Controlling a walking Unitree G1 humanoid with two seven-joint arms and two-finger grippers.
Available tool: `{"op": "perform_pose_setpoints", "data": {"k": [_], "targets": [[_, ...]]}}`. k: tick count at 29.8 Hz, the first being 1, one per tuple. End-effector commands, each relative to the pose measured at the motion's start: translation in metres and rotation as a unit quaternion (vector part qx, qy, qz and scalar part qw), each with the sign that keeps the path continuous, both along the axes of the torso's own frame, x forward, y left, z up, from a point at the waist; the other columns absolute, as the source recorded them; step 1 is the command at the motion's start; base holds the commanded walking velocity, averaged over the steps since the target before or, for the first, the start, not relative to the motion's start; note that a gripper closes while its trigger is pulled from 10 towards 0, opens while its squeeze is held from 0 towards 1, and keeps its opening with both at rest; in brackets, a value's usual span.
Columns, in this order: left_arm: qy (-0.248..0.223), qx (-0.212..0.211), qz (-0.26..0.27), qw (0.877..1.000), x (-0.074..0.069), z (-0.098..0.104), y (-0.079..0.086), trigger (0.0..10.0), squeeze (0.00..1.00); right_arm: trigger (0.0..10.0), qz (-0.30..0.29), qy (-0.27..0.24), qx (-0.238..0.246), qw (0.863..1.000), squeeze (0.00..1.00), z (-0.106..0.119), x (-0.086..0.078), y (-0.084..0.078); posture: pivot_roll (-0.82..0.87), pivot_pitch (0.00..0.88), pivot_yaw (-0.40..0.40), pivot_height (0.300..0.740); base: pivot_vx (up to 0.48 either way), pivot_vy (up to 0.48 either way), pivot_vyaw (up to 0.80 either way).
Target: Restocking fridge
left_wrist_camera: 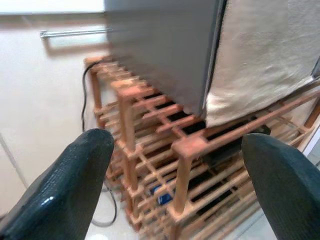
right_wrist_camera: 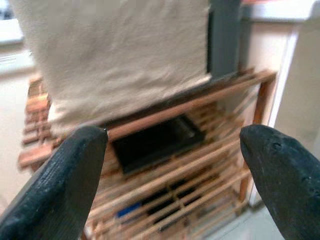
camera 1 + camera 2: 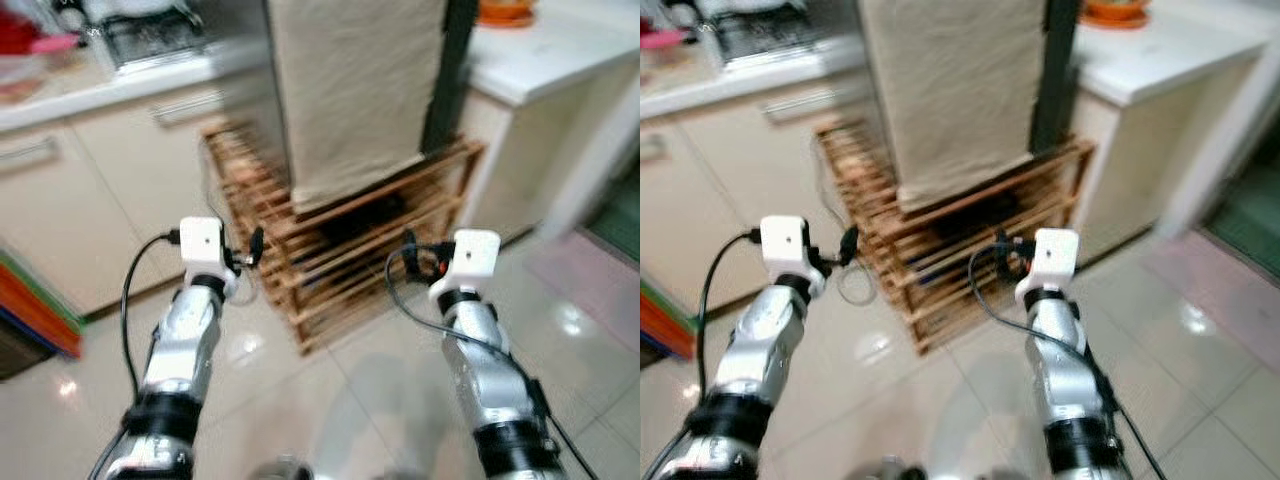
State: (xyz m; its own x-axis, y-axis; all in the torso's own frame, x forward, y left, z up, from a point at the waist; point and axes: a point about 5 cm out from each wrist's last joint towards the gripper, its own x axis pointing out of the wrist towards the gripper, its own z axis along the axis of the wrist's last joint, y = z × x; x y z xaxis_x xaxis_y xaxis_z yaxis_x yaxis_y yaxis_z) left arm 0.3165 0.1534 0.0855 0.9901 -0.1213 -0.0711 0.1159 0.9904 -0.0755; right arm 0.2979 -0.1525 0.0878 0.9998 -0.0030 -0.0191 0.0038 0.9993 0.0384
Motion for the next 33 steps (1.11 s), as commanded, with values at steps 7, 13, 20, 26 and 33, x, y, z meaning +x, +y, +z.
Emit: {"op": "perform_pose_setpoints", "data": {"k": [7, 13, 20, 26, 33], "targets": [[-0.004, 0.01, 0.009, 1.0, 0.003, 0.004, 0.005, 10.0, 0.0, 10.0, 0.01, -0.001, 0.008, 1.0, 0.19, 0.002, 0.002, 0.006, -0.09, 0.019, 0.033, 0.74, 0.0, 0.366, 0.76], [-0.005, 0.013, 0.011, 1.0, 0.004, 0.004, 0.005, 10.0, 0.0, 10.0, 0.012, 0.002, 0.006, 1.0, 0.24, 0.002, 0.004, 0.007, -0.09, 0.016, 0.034, 0.74, 0.0, 0.0, 0.74], [-0.051, 0.047, 0.03, 0.997, 0.002, 0.015, 0.012, 10.0, 0.0, 10.0, 0.0, -0.039, -0.02, 0.999, 0.16, 0.011, 0.005, 0.003, -0.08, 0.005, 0.034, 0.74, 0.0, 0.0, 0.61], [-0.061, 0.038, 0.042, 0.997, -0.001, 0.017, 0.019, 10.0, 0.0, 10.0, -0.003, -0.053, -0.016, 0.998, 0.15, 0.014, 0.004, 0.002, -0.07, 0.004, 0.029, 0.74, 0.0, 0.0, 0.0], [-0.078, 0.054, 0.019, 0.995, 0.001, 0.025, 0.011, 10.0, 0.0, 10.0, -0.008, -0.073, -0.014, 0.997, 0.16, 0.017, 0.004, 0.004, -0.06, 0.0, 0.031, 0.74, 0.076, 0.0, 0.0]]}}
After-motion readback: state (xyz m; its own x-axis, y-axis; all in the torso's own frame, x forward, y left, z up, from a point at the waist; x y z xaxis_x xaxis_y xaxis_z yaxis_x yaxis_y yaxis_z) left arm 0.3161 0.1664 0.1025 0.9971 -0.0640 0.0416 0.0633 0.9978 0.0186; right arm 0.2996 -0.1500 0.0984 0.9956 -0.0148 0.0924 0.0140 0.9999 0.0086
